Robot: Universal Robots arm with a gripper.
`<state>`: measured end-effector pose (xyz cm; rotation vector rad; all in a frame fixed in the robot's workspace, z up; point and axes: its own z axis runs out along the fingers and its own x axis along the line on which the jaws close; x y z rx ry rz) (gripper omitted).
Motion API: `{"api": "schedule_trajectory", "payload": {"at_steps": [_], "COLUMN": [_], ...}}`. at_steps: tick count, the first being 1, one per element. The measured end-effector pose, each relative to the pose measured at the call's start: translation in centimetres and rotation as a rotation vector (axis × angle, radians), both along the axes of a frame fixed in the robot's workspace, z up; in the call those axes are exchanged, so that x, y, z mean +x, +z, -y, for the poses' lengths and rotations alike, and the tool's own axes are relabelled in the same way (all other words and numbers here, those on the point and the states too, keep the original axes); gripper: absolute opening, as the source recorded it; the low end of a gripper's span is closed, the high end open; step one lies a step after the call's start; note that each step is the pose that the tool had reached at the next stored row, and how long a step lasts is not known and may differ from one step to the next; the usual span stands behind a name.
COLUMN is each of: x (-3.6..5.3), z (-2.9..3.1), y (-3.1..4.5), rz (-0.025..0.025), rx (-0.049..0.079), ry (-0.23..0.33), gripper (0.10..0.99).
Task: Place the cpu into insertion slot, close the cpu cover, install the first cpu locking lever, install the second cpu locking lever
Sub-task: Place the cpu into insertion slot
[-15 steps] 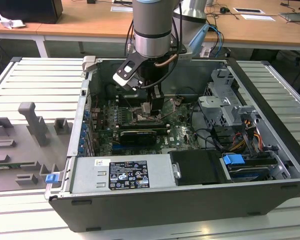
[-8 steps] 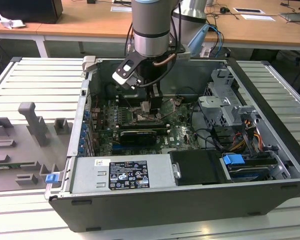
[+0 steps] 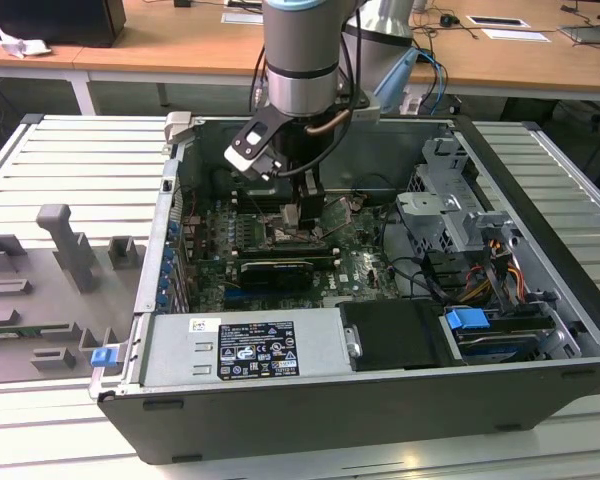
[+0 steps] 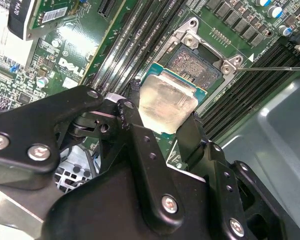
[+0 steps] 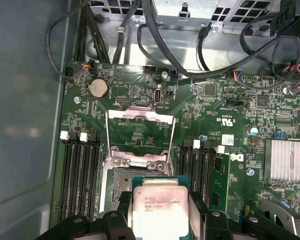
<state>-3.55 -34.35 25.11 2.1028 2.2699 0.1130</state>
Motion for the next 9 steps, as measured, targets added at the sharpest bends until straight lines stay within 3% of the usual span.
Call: {"api": "schedule_trajectory", "payload": {"at_steps": [9], "x": [0.0], "z": [0.0], "y": [-0.32], "rz": [0.0], "rx": [0.0], "ry": [-0.001], "gripper": [0.537]}}
